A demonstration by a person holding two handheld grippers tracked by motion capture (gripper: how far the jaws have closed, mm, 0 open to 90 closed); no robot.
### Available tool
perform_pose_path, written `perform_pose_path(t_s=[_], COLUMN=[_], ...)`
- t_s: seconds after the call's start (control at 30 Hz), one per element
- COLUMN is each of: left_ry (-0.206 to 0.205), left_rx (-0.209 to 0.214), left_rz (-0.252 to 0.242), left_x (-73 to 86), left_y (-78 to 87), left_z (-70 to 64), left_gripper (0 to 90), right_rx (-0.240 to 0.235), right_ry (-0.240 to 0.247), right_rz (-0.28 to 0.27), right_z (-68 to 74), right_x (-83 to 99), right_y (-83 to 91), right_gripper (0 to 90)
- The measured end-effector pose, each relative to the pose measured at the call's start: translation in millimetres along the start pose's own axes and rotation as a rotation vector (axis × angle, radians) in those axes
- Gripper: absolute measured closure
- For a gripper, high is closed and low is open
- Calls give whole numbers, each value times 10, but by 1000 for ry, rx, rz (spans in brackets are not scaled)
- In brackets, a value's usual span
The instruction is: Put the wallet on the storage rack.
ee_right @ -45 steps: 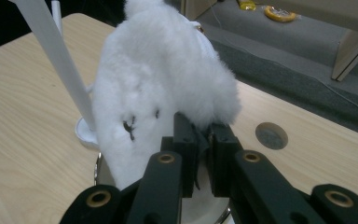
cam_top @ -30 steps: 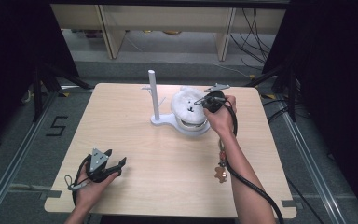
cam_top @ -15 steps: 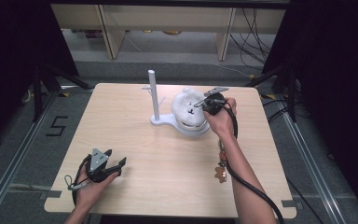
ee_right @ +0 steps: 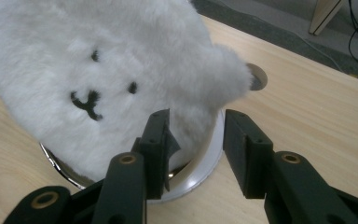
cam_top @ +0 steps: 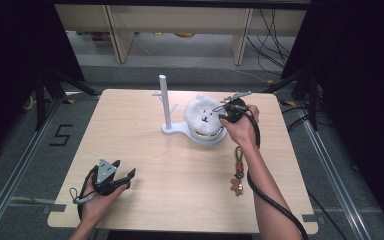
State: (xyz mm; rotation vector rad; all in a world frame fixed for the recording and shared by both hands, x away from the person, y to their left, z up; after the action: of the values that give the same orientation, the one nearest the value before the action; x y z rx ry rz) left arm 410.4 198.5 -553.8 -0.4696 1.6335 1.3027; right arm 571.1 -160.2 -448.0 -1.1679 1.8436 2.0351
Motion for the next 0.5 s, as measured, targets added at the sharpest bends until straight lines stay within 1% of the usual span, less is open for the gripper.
perform_pose_path(t_s=[0.03,0.07,0.1,0.13,0.17,0.2,0.23,0.27,0.3,0.33,0.37,0.4,0.43,0.47,0.5], left_ry=[0,0,0,-2,-2,0,-1,-1,1,1,1,-1,-1,1,2], left_rx=[0,0,0,-1,-1,2,2,1,1,1,1,-3,-3,-4,-4], left_rz=[1,1,1,1,1,-1,2,0,1,1,6,9,9,8,7], left_x=[0,0,1,1,1,0,1,0,0,0,1,1,1,-1,-2], left_y=[-1,-1,0,-1,-1,-5,-5,-6,-7,-7,-11,-11,-11,-11,-11], left_z=[0,0,0,-1,-1,-3,-3,-3,-4,-4,-3,1,1,2,3], left_gripper=[331,331,330,331,331,331,331,331,331,331,331,331,331,331,331], right_rx=[-2,-2,-17,-23,-23,-31,-34,-46,-57,-57,-66,-70,-70,-79,-79], right_ry=[-6,-6,-25,-37,-37,-61,-62,-87,-97,-97,-146,-136,-136,-192,-192], right_rz=[10,10,32,41,41,57,78,98,132,132,181,182,182,256,256], right_z=[-20,-20,-23,-24,-24,-18,-35,-26,-58,-58,-66,-88,-88,-102,-102], right_x=[14,14,38,53,53,74,105,136,209,209,307,339,339,472,472], right_y=[44,44,84,106,106,128,152,174,199,199,237,233,233,270,270], right_gripper=[613,613,609,608,608,605,605,605,604,604,613,619,619,631,631])
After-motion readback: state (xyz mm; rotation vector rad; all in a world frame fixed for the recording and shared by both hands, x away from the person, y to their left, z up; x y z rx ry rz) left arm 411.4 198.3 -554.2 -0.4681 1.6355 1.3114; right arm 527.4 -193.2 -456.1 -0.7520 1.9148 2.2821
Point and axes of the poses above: each handheld gripper's, and its own axes: y roughly backward along the jaws, x roughly out of its underside, z roughly to its left, the point moved 7 cm from there along -y, roughly forward along the jaws, and after that the axes turned 6 degrees about z, right-handed, at the moved point
